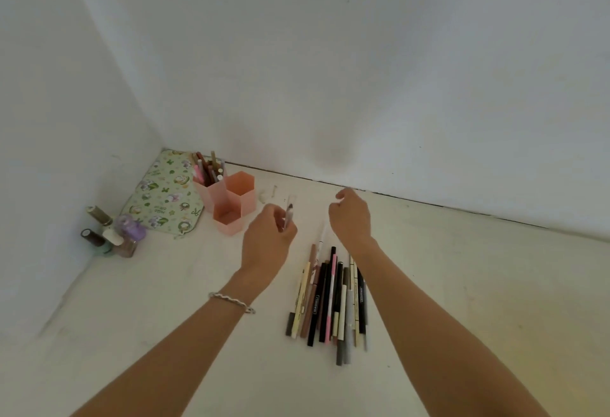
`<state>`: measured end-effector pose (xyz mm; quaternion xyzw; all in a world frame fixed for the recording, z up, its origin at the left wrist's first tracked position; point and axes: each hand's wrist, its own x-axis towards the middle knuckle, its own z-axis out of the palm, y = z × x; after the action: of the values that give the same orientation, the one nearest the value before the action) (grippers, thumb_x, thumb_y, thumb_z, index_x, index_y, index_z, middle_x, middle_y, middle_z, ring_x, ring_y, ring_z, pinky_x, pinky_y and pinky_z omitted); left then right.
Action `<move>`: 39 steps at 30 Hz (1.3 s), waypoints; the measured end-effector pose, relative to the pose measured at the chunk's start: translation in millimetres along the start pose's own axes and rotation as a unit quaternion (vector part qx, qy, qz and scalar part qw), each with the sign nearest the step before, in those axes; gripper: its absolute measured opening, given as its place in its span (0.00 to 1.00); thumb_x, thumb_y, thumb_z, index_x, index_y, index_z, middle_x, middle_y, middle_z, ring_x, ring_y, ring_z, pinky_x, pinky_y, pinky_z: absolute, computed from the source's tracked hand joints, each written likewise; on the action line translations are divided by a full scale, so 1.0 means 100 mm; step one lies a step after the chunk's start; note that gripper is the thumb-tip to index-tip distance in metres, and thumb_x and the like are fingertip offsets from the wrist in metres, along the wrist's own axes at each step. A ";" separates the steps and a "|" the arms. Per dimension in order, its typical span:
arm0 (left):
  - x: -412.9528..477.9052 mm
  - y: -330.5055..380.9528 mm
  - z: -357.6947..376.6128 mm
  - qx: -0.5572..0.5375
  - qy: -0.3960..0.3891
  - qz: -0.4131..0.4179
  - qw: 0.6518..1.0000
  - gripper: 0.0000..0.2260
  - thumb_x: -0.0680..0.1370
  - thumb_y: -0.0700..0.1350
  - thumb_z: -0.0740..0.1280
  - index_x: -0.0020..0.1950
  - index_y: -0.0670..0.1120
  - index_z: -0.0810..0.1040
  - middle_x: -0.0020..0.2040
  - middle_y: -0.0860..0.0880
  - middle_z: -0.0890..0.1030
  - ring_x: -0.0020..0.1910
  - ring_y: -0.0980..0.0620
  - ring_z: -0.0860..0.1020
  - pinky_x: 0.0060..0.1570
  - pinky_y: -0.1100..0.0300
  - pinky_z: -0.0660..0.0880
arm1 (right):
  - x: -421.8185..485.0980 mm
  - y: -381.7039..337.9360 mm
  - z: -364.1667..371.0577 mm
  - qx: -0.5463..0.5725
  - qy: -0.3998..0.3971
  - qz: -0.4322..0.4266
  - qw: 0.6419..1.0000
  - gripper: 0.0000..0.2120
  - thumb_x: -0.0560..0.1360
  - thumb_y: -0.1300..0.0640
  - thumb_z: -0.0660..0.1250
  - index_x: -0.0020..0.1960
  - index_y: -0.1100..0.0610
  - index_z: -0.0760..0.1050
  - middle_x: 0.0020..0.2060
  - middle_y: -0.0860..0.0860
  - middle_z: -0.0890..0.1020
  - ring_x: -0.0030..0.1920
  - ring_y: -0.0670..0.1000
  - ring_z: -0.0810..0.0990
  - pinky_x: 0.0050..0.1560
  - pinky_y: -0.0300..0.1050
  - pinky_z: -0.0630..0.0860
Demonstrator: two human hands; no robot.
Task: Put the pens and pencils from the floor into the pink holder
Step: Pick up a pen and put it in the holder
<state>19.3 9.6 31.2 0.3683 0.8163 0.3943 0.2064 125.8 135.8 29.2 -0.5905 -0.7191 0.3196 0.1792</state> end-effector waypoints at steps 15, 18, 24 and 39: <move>0.40 -0.04 -1.06 -0.137 0.319 0.124 0.930 0.22 0.79 0.45 0.66 0.72 0.55 0.67 0.45 0.54 0.80 0.42 0.57 0.81 0.44 0.67 0.79 | 0.08 -0.43 0.12 0.146 0.122 -0.121 0.974 0.17 0.78 0.63 0.60 0.66 0.56 0.69 0.46 0.53 0.79 0.40 0.49 0.75 0.45 0.45 0.75; 0.60 -0.09 -1.29 -0.129 0.355 0.117 0.918 0.21 0.80 0.45 0.64 0.72 0.54 0.66 0.43 0.56 0.78 0.42 0.59 0.80 0.45 0.63 0.80 | 0.08 -0.76 -0.02 0.243 0.161 -0.176 0.940 0.14 0.78 0.63 0.60 0.62 0.52 0.70 0.40 0.45 0.76 0.37 0.47 0.76 0.40 0.40 0.75; 0.84 -0.26 -1.16 -0.045 0.292 0.120 0.948 0.17 0.82 0.46 0.62 0.71 0.54 0.67 0.49 0.50 0.80 0.44 0.56 0.79 0.48 0.61 0.77 | -0.05 -1.15 0.00 0.307 0.173 -0.249 0.902 0.12 0.78 0.63 0.62 0.60 0.53 0.71 0.41 0.41 0.77 0.40 0.44 0.78 0.44 0.33 0.74; 0.47 -0.64 -1.25 0.018 0.317 0.119 0.941 0.20 0.70 0.28 0.63 0.60 0.40 0.76 0.58 0.44 0.76 0.57 0.45 0.76 0.59 0.55 0.73 | -0.10 -1.68 0.77 0.220 0.077 -0.336 0.913 0.10 0.81 0.62 0.60 0.61 0.55 0.71 0.48 0.48 0.78 0.45 0.48 0.79 0.49 0.40 0.76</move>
<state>-117.1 -42.7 53.4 0.3225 0.7963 0.4979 -0.1183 -44.0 90.0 86.6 -0.2829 -0.7703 0.3440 0.4564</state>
